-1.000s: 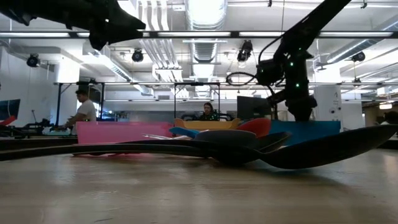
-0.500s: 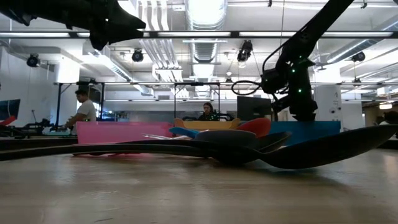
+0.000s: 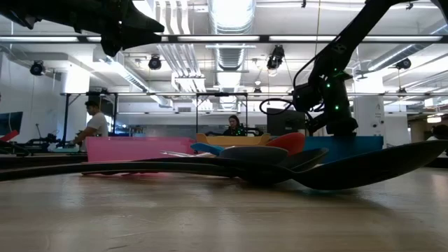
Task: Pick & Place Kitchen Items
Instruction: Put the green knife into the blue bin, then put the black spoon into the red bin
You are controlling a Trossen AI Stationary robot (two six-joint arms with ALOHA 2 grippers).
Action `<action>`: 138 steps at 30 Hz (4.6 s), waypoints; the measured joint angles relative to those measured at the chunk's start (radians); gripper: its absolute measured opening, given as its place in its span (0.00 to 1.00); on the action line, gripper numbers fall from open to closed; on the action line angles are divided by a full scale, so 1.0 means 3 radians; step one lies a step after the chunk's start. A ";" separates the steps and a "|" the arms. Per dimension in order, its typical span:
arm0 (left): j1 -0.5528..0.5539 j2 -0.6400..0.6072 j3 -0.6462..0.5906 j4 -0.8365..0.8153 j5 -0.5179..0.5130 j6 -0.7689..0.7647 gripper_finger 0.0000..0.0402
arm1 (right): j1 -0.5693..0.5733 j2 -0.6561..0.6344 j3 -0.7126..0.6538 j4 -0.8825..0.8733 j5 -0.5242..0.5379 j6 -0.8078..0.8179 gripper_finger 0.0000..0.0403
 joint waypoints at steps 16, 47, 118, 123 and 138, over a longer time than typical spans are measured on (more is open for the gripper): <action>0.0000 0.0000 -0.0001 -0.0002 0.0000 0.0001 0.46 | -0.0001 -0.0072 0.0072 -0.0063 -0.0020 0.0060 0.31; -0.0021 0.0070 -0.0156 -0.0148 0.0654 -0.0255 0.46 | 0.0547 -0.1014 0.0809 -0.0360 -0.0224 0.0404 0.17; -0.0490 0.2895 0.1768 -0.2193 0.1748 0.0165 0.42 | 0.1012 -0.2552 -0.0014 -0.0212 -0.0193 0.0692 0.02; -0.0490 0.2897 0.1764 -0.2165 0.1766 0.0169 0.42 | 0.1012 -0.2552 -0.0014 -0.0182 -0.0193 0.0692 0.02; -0.0486 0.3068 0.1752 -0.2068 0.1830 0.0193 0.42 | 0.1011 -0.2552 -0.0014 -0.0168 -0.0193 0.0690 0.02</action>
